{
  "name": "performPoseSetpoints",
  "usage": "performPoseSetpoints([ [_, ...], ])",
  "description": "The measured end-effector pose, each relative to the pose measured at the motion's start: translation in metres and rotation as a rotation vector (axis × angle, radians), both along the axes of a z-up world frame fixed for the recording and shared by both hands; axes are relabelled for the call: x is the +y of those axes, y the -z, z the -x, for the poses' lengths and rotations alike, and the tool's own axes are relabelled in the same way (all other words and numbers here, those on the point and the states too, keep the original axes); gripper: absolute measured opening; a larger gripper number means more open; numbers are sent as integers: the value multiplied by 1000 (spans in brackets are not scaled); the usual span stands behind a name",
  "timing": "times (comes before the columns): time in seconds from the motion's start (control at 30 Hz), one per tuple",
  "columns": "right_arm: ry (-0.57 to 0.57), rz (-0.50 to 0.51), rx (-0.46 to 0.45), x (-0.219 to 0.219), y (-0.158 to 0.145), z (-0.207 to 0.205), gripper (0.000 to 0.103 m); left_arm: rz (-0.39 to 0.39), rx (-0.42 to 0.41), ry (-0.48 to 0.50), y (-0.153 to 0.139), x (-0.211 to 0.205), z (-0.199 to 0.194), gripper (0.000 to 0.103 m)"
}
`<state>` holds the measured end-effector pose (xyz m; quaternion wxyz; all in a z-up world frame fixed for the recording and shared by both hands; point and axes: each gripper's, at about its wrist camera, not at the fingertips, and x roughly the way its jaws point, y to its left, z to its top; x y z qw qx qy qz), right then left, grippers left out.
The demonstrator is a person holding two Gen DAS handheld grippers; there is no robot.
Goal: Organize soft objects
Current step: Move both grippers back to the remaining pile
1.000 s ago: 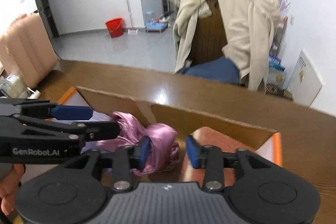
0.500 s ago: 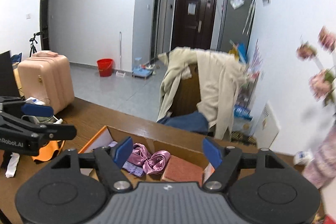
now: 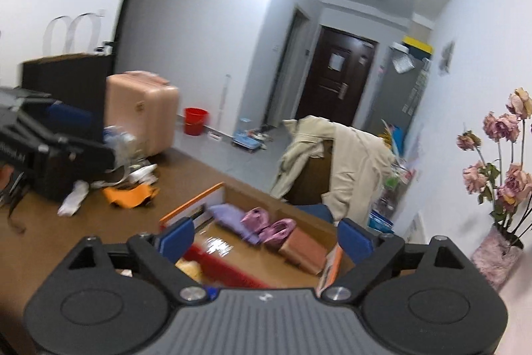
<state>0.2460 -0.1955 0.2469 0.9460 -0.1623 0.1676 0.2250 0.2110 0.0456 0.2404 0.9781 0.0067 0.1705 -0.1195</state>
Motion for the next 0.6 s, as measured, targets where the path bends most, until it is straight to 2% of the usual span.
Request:
performPoseSetpoints([
  [0.13,-57,-90,21,-9,41,44,93,52,-13,-11,43,13,34,103],
  [0.2,-67,-127,25,-13,60,64,93,10,-42,-40,66,13,46,103],
  [0.3,-81,-158,12,-23,90,86,94,37,-67,-91,101,19,61,103],
  [0.4,-17,-215,-21,-37,118,102,97,74,-34,-95,137,27,77,103],
  [0.5,70,-291,-12,-47,155,117,100,57,-69,-109,174,30,104,103],
  [0.53,88,-293,9,-47,168,121,100,53,-84,-125,183,30,111,103],
  [0.6,144,-276,-10,-42,189,135,100,30,-76,-144,197,26,115,103],
])
